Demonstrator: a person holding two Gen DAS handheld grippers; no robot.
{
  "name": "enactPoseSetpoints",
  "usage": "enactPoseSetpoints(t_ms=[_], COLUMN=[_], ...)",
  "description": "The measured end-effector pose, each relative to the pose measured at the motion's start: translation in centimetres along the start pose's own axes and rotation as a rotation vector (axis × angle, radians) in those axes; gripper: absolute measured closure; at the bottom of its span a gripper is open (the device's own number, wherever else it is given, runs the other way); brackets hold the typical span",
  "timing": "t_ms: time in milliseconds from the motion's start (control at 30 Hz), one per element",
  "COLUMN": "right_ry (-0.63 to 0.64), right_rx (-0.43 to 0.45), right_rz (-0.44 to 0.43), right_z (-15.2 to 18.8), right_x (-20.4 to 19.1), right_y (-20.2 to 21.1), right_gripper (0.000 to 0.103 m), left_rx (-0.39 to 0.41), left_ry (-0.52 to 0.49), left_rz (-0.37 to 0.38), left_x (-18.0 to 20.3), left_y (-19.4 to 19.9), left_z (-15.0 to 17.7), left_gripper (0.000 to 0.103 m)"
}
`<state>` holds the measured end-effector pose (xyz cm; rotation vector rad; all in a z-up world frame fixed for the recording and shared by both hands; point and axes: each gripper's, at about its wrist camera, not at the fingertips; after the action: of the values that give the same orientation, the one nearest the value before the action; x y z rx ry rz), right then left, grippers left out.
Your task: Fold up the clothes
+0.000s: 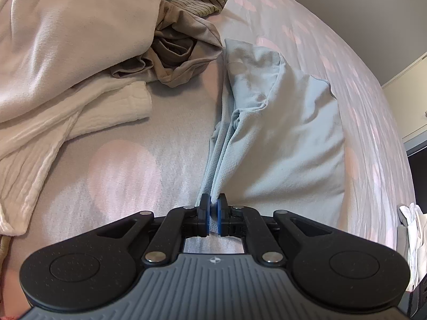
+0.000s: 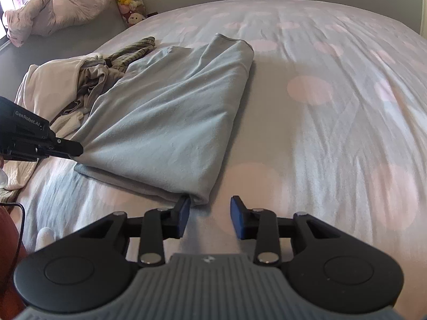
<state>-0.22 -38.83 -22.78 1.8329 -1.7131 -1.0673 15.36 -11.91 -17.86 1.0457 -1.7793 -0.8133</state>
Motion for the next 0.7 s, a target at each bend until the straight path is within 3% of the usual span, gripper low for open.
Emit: enactPoseSetpoints(t_ms=[67,133,467,533,600,700], right_ry=[-0.020,-0.044,-0.036,-0.040,-0.055,-0.078], right_rx=[0.020,0.032,-0.021,-0.023,-0.022,0.009], right_rz=[-0.028,-0.047,0.011,0.007,0.003,-0.029], right_z=[0.0,0.0,0.4,0.5,0.6,0.6], right_x=[0.3,0.6,0.5,0.7,0.9,1.3], right_y=[0.2,0.4,0.4,0.5,0.8,1.5], right_gripper=[0.092,0.096,0.098,0.102,0.103,0.102], left_rx=[0.001,0.008,-0.014,-0.031,-0.085,-0.057], left_ry=[0.003,0.009,0.040,0.036,0.010,0.053], left_rz=[0.003,0.008,0.021,-0.028,-0.128,-0.070], left_x=[0.0,-0.1,-0.7,-0.9,-0.5,-1.0], left_y=[0.1,0.2,0.1,0.2,-0.5,-0.1], left_z=[0.0,0.0,0.1,0.2,0.2,0.1], left_gripper=[0.100,0.100,0.100,0.100,0.103,0.103])
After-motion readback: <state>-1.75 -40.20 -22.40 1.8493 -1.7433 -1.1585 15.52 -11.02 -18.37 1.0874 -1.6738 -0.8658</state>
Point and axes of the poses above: each gripper's, at about its wrist camera, not at the fingertips, and y roughly against the way its jaws point, x to its right, z to its underside, and after that the axes turned 5 degrees about -y, right-handed
